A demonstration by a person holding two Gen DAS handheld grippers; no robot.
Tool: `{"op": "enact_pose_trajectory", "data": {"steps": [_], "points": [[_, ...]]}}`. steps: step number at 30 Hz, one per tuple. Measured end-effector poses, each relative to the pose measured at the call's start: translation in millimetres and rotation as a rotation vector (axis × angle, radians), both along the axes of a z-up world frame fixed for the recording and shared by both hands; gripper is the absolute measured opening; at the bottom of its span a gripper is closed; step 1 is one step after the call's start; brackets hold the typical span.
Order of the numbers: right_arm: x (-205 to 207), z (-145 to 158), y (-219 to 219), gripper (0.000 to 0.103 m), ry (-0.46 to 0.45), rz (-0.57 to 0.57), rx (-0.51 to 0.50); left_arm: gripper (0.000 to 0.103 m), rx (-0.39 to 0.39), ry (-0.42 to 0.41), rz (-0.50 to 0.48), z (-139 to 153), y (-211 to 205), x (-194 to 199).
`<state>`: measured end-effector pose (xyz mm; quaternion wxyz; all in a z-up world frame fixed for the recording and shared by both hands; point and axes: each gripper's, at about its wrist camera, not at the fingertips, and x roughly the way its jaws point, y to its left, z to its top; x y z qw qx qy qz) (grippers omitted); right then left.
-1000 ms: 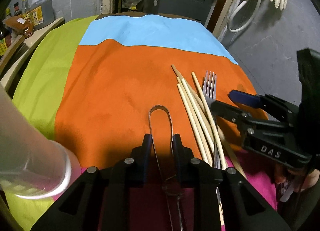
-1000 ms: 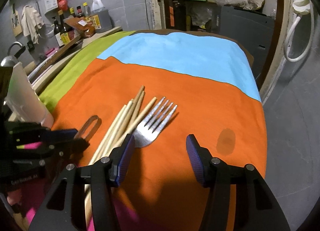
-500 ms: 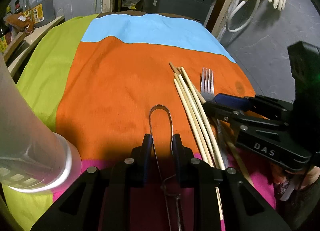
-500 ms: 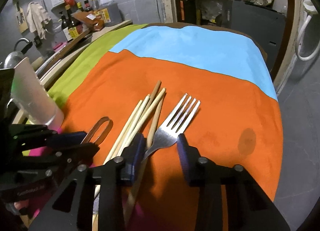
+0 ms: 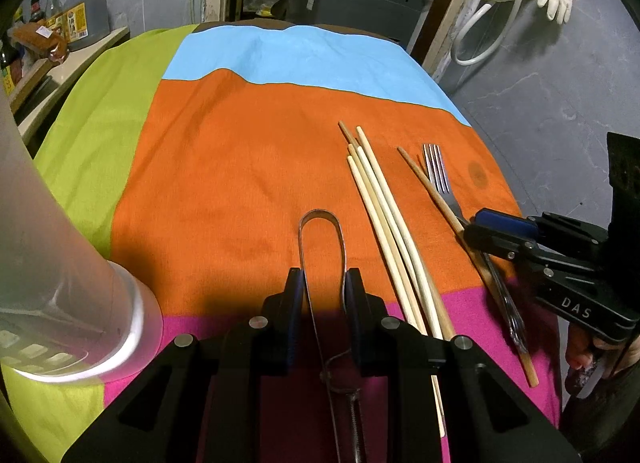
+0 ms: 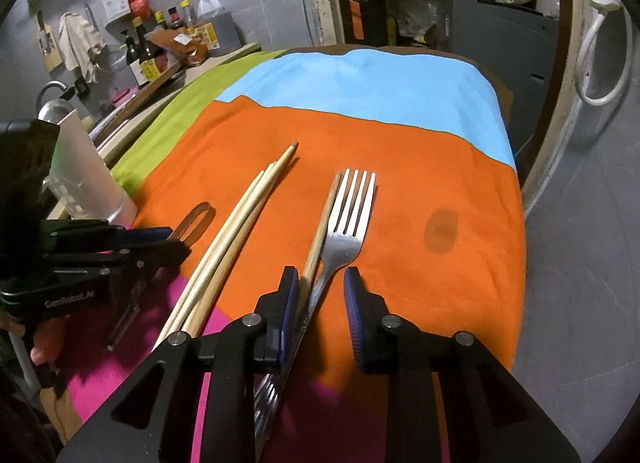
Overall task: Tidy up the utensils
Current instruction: 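Grasp the silver fork by its handle with the right tool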
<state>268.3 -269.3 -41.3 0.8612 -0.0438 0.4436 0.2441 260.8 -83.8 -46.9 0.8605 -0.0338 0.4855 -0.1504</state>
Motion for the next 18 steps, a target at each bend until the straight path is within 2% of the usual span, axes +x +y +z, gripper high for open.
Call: {"op": "enact_pose_trajectory", "data": {"steps": [6,10,18], "points": [[3,-2,17,0.021,-0.016,0.036,-0.031,0.018,-0.004,0.003,-0.002,1,1,0],[13,-4,29,0.016,-0.017,0.044,-0.069,0.018,-0.005,0.011,-0.004,1,0,2],[33,1,38,0.013,0.004,0.043,-0.064,0.018,-0.01,0.025,-0.013,1,2,6]]}}
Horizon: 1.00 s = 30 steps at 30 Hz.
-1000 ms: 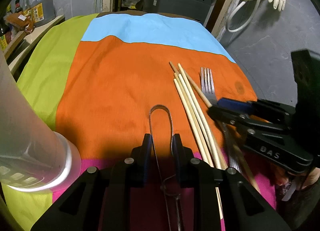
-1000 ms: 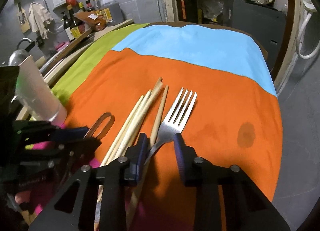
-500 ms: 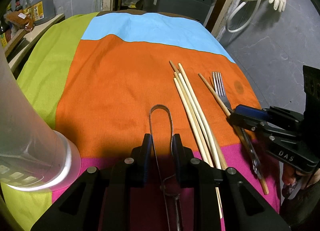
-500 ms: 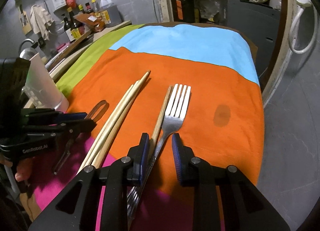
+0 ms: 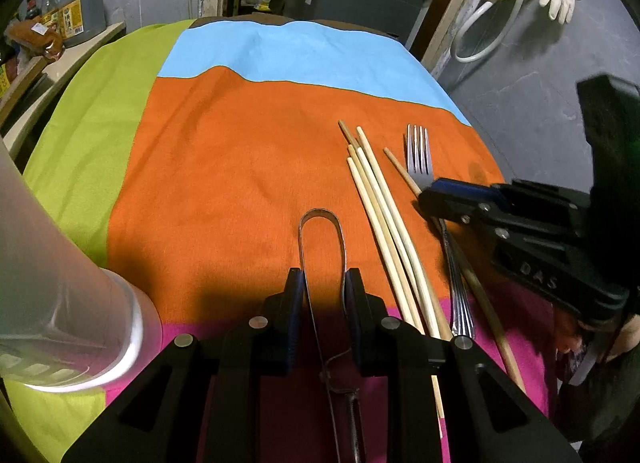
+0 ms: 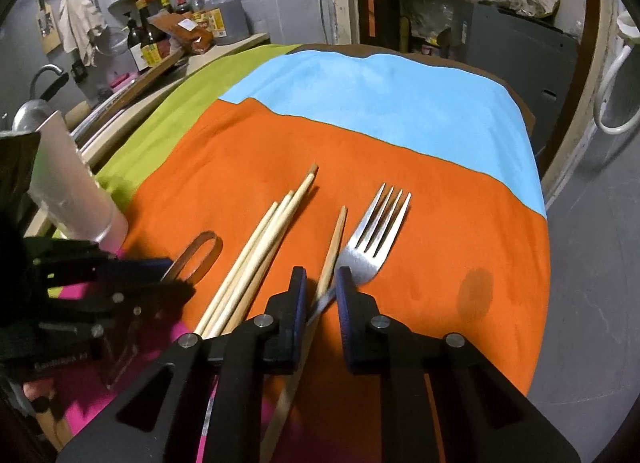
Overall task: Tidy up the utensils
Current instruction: 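Grasp the silver fork by its handle with the right tool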
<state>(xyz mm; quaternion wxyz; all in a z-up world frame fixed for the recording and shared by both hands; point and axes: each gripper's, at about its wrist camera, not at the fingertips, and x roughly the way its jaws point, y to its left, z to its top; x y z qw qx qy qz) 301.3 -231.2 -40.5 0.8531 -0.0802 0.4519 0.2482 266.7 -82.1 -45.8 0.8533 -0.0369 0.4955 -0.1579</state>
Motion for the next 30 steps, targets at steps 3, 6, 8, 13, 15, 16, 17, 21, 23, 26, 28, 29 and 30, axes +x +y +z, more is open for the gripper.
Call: {"op": "enact_pose_trajectory", "data": {"steps": [3,6,8,13,15,16,17,21,23,26,28,29,30], "points": [[6,-2,5,0.013,0.007,0.003,-0.005,0.018,-0.001,-0.004,-0.002,-1,1,-1],[7,-4,8,0.013,0.009,0.011,-0.015,0.018,-0.004,-0.002,-0.003,-1,1,-1],[7,-4,6,0.013,0.016,0.013,-0.017,0.018,-0.005,-0.002,-0.003,0,1,-1],[-5,-2,-2,0.012,0.03,0.017,-0.021,0.018,-0.008,-0.007,-0.005,-1,1,-2],[-12,0,-11,0.011,0.02,0.001,-0.019,0.018,-0.007,-0.007,-0.004,-1,1,-2],[-13,2,-16,0.011,0.02,-0.012,-0.003,0.018,-0.007,-0.008,-0.004,-1,1,-2],[-14,4,-21,0.011,0.015,-0.029,0.016,0.018,-0.006,-0.008,-0.004,-1,1,-3],[-1,9,-33,0.012,-0.016,-0.124,0.034,0.018,-0.009,-0.006,-0.003,0,2,-3],[10,6,-32,0.013,-0.004,-0.149,0.039,0.018,-0.016,-0.003,-0.003,0,3,-3],[20,-2,-26,0.019,0.017,-0.165,0.047,0.018,-0.018,-0.002,-0.004,0,3,-2],[24,-7,-21,0.026,0.031,-0.169,0.07,0.018,-0.019,-0.002,-0.006,0,3,-2],[24,-7,-19,0.026,0.024,-0.173,0.066,0.018,-0.019,-0.003,-0.006,0,3,-2],[25,-7,-17,0.026,0.018,-0.173,0.058,0.018,-0.018,-0.003,-0.006,0,3,-2]]}}
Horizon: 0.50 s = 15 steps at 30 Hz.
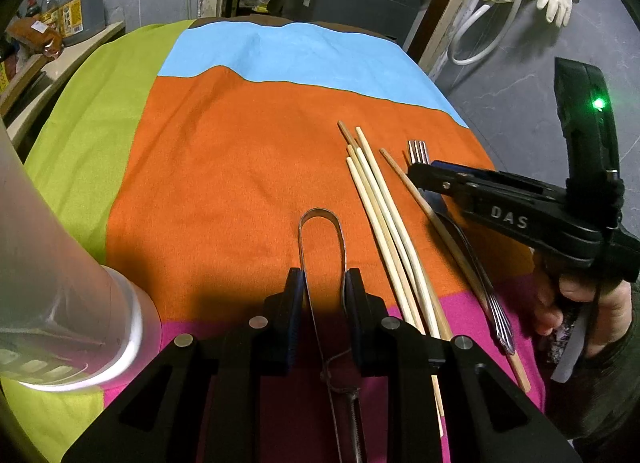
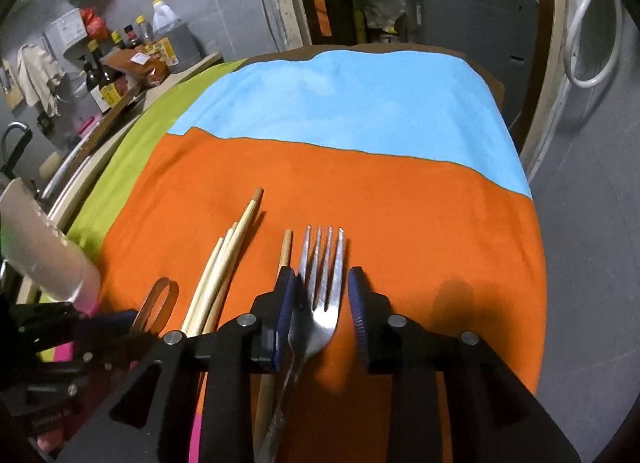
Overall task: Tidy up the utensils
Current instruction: 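Grasp the silver fork by its handle with the right tool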
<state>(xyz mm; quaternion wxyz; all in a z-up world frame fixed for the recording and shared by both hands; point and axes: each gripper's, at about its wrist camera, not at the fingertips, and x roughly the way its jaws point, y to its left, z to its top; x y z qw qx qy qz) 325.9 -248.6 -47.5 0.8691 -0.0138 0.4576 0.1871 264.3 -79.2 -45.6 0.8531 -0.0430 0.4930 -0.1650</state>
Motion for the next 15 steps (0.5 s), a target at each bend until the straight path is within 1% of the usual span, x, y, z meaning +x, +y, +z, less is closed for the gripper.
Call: {"op": "enact_pose_trajectory", "data": {"steps": [4,8,10,15], "points": [[4,-1,3,0.026,0.0,-0.011,-0.01,0.018,-0.002,-0.002,0.0,0,1,-1],[-1,-3,10,0.027,-0.018,-0.026,-0.063,0.018,-0.005,0.0,-0.001,-1,1,0],[-5,-3,11,0.027,-0.017,-0.034,-0.072,0.018,-0.007,0.004,-0.001,-1,1,0],[-10,-4,13,0.027,-0.024,-0.037,-0.106,0.018,0.014,0.017,-0.012,1,-3,5]]}}
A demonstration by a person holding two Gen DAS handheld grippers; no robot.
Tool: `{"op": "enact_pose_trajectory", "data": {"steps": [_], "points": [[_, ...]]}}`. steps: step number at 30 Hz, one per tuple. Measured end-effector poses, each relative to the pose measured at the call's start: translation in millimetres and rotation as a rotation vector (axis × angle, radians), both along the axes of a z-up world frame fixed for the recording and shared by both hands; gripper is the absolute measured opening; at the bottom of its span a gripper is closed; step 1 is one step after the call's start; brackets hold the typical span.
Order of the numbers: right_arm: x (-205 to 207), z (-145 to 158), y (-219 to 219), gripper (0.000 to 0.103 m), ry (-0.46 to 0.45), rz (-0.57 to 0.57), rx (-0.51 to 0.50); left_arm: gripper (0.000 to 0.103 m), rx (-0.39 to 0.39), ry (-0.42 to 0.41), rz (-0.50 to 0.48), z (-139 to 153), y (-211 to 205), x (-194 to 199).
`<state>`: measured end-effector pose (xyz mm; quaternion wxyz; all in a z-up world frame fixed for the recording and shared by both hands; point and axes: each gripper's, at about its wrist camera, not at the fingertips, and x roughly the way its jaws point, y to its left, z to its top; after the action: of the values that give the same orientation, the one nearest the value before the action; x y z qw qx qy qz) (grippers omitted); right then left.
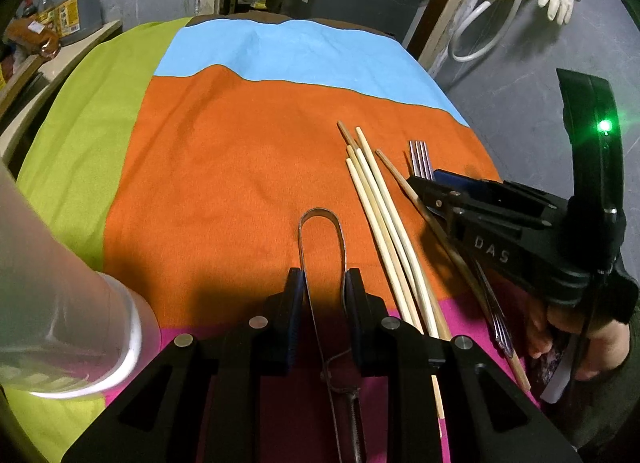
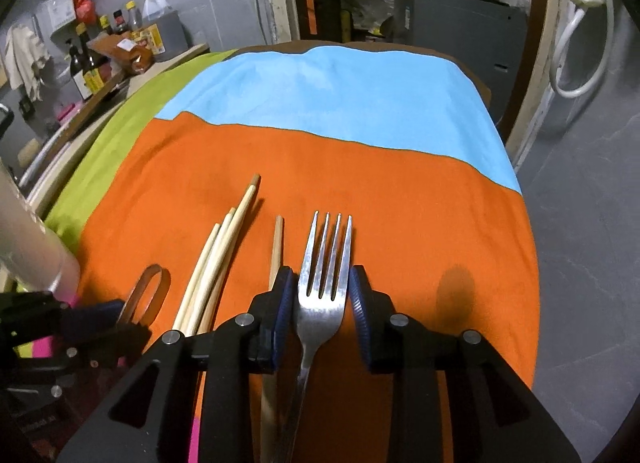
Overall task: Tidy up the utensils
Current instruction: 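Grasp the silver fork by its handle with the right tool, then lift the wire tongs and the fork and carry them over the basket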
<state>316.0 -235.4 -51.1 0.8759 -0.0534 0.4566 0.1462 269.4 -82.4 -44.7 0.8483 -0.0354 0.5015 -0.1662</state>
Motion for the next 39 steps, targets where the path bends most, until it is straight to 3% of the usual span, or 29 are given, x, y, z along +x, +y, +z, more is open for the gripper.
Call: {"op": "enact_pose_trajectory", "data": {"steps": [8,13,22,29,39], "points": [[-15,8,-10,0.022,-0.036,-0.03,0.09,0.017,-0.008,-0.028,0.007,2,0,-11],[-63,40,-9,0.022,-0.244,0.006,0.144,0.017,-0.065,-0.161,0.022,16,7,-34],[-132,74,1,0.022,-0.573,0.006,0.194,0.017,-0.045,-0.526,0.104,56,18,-81],[-139,104,13,0.022,-0.689,0.013,0.242,0.017,-0.085,-0.705,0.17,96,32,-98],[-145,145,32,0.022,-0.773,0.081,0.3,0.017,-0.095,-0.803,0.211,145,60,-125]]}}
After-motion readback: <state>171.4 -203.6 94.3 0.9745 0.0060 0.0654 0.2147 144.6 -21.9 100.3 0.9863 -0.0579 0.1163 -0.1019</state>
